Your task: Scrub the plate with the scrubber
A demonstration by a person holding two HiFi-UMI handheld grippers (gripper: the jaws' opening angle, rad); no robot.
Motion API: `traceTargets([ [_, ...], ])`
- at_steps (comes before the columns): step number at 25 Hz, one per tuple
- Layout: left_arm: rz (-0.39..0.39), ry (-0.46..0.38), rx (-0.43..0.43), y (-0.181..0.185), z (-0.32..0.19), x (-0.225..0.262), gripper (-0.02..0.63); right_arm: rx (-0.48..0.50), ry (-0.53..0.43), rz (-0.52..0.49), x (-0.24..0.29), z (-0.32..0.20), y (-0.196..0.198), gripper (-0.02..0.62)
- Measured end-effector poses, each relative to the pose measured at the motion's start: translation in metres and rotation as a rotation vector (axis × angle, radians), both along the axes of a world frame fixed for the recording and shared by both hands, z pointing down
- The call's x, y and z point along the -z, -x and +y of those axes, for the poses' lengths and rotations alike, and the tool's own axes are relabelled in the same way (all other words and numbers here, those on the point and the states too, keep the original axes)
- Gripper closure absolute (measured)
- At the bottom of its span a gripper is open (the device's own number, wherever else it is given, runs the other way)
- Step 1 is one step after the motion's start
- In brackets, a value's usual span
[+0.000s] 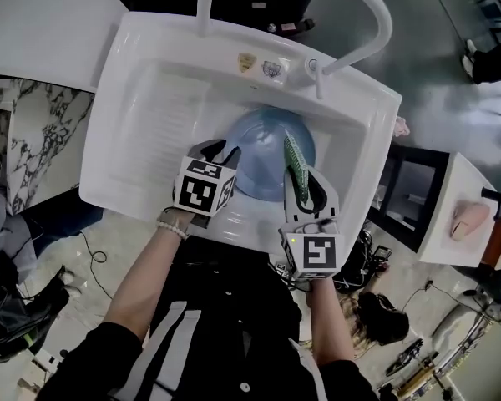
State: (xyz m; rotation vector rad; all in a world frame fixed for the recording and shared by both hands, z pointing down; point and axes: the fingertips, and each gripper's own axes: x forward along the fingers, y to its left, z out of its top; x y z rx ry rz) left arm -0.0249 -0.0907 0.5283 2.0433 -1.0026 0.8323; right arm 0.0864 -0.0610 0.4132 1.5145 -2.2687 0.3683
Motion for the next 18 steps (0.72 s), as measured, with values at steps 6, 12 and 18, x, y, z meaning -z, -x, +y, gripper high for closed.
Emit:
traceTargets([
  [6,-0.057,0.108,0.07,0.006,0.0,-0.037,0.495,0.007,0.02,-0.004,-0.016,-0.001,0.0,0.502],
  [12,-0.072,0.162,0.115,0.007,-0.005,-0.06,0.495,-0.012,0.064,0.004,-0.034,-0.005,-0.007,0.502],
  [18,-0.088,0.246,0.185,0.013,-0.007,-0.078,0.495,0.023,0.065,0.023,-0.049,-0.014,-0.008,0.502],
])
